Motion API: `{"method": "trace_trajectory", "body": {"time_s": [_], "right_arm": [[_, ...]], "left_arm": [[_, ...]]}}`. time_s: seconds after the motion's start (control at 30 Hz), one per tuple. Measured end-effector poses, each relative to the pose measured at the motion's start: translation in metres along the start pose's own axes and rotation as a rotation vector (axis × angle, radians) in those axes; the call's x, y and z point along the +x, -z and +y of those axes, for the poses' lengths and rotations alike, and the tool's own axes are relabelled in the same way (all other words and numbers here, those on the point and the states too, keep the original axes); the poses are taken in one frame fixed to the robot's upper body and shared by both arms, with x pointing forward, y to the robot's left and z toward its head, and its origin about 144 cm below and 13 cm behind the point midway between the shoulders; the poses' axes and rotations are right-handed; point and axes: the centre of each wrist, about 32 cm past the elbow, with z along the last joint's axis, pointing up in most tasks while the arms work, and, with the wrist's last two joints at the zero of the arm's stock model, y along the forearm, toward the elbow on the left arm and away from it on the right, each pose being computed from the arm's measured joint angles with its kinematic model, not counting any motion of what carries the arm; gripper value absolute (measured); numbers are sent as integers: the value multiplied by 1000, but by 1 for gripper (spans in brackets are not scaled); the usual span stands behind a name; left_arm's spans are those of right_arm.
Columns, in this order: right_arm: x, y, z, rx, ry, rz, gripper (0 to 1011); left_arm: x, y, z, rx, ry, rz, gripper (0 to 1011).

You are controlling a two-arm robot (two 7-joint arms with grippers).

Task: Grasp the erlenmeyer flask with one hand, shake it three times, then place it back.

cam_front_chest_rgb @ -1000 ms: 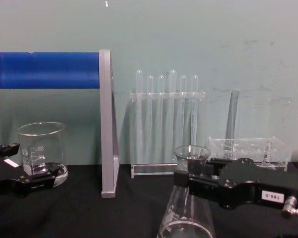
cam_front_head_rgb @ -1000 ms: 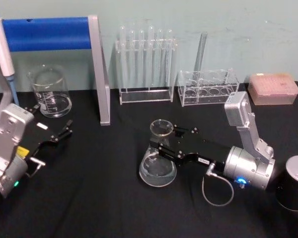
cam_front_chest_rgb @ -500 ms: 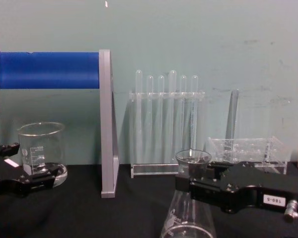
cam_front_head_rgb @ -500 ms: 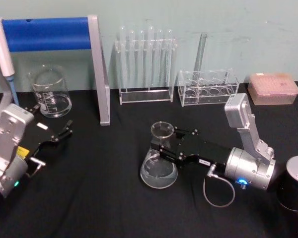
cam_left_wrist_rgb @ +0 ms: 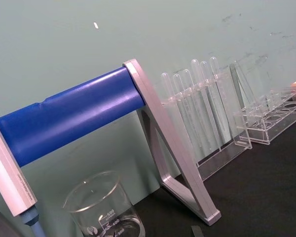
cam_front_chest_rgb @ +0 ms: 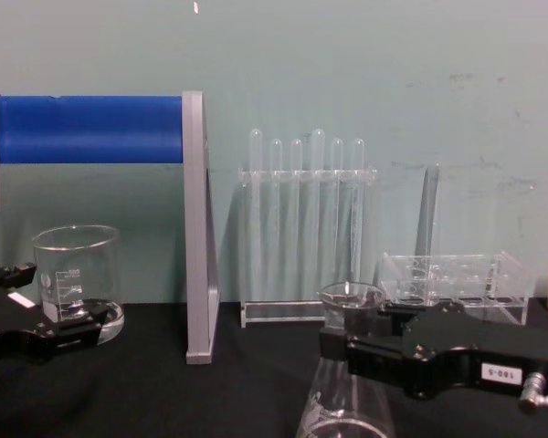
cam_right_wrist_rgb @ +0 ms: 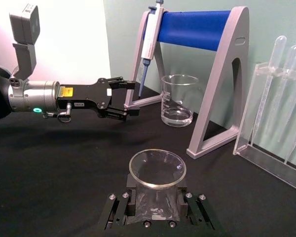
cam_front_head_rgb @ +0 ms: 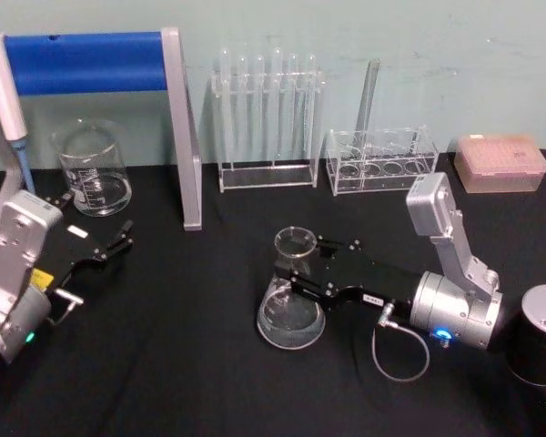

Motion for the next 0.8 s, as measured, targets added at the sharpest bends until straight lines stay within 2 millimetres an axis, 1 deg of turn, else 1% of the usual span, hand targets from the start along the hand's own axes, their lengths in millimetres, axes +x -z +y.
{"method": "trace_trajectory", "body": {"time_s": [0.8], "right_arm": [[0,2,2,-15,-6,9,453]], "left_arm": [[0,0,0,0,0,0,1001]]}}
